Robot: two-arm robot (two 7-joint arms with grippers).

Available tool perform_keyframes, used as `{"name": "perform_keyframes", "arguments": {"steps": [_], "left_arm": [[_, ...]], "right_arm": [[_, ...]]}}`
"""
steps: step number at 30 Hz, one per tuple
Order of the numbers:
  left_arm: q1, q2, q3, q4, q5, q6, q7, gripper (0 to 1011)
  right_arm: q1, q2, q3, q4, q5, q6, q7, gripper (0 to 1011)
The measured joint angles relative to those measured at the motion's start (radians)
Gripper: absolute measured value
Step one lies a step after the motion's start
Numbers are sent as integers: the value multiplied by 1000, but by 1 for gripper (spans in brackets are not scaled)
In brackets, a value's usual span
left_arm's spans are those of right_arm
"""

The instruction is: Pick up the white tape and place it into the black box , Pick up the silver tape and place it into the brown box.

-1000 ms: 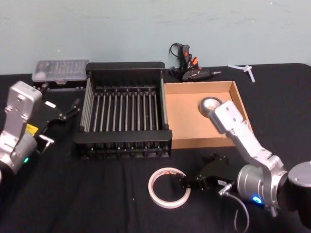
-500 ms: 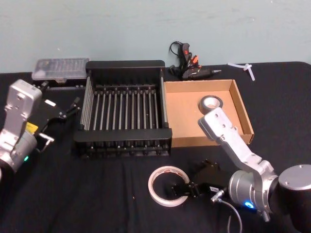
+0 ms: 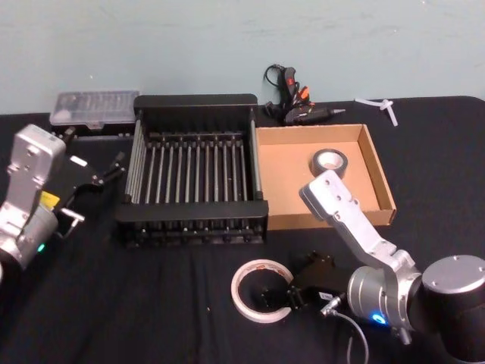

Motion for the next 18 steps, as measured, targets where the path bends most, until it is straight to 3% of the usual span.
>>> {"name": "perform_keyframes", "arguments": {"steps": [18], "left_arm": [[0, 0, 0, 0, 0, 0, 0, 1001]], "right_arm": [[17, -16, -4, 39, 5, 0, 9, 1002]]}}
